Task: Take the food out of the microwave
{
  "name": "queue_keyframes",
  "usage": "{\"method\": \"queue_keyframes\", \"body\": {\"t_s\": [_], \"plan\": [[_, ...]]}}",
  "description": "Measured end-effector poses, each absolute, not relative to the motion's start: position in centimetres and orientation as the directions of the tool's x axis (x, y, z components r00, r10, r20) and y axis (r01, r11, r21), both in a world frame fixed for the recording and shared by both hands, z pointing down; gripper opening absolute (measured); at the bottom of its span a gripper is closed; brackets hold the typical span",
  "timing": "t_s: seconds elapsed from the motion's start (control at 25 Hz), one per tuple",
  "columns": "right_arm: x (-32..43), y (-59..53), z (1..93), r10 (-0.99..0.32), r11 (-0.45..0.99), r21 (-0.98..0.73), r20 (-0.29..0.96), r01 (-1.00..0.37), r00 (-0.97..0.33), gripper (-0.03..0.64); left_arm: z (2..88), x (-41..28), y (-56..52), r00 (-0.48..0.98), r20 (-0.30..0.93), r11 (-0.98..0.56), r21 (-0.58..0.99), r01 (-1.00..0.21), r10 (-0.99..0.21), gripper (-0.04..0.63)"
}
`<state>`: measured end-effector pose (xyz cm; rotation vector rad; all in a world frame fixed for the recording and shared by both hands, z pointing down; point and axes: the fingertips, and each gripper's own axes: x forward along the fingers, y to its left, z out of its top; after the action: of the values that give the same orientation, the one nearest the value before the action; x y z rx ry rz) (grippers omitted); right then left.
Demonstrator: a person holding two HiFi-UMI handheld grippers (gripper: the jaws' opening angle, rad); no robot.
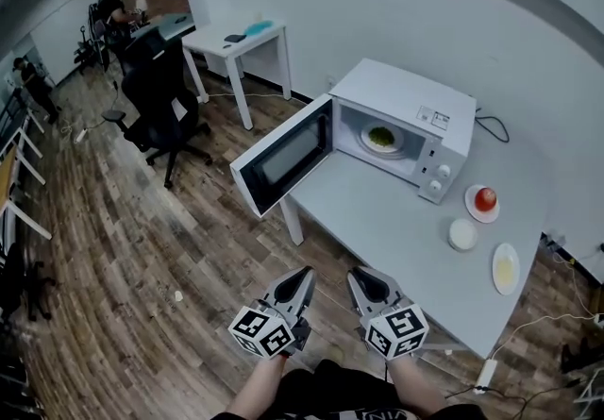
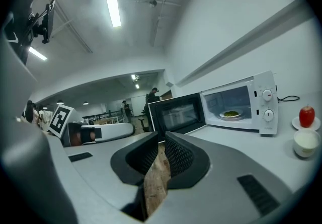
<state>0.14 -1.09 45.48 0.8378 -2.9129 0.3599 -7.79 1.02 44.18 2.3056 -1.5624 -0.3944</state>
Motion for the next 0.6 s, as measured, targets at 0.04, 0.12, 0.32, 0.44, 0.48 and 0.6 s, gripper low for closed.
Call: {"method": "queue_keyframes", "body": {"t_s": [0.04,0.12,0.32,0.44,0.48,0.6], "plan": [[0.1,-1.4,45.6,-0.512,0.821,-0.2,0.155,-0.535,-0.845,0.057,44.4,-7.7,0.6,0.365,-0.04,-0.347,0.423,-0.837,-0.93,0.012],[0.2,-1.9,45.8,-0.515,0.819,-0.197,0.164,-0.539,-0.841,0.057,44.8,-7.6,0.0,0.371,-0.035,-0.349,0.434,-0.831,-0.928,0.012],[0.3,-3.2,46.2,-0.533,0.803,-0.202,0.179,-0.561,-0.827,0.057,44.7,-7.6,-1.9,0.399,-0.033,-0.374,0.429,-0.822,-0.916,0.014],[0.4,-4.4,46.8,-0.552,0.785,-0.209,0.192,-0.584,-0.811,0.057,45.4,-7.4,-3.6,0.431,-0.023,-0.395,0.444,-0.804,-0.902,0.014],[0.4,-5.0,47.0,-0.562,0.777,-0.208,0.197,-0.594,-0.803,0.057,45.6,-7.2,-4.4,0.446,-0.021,-0.406,0.449,-0.796,-0.895,0.013],[0.9,-7.4,47.3,-0.597,0.748,-0.201,0.214,-0.633,-0.773,0.057,45.9,-6.6,-7.3,0.495,-0.023,-0.449,0.459,-0.767,-0.869,0.012]]}}
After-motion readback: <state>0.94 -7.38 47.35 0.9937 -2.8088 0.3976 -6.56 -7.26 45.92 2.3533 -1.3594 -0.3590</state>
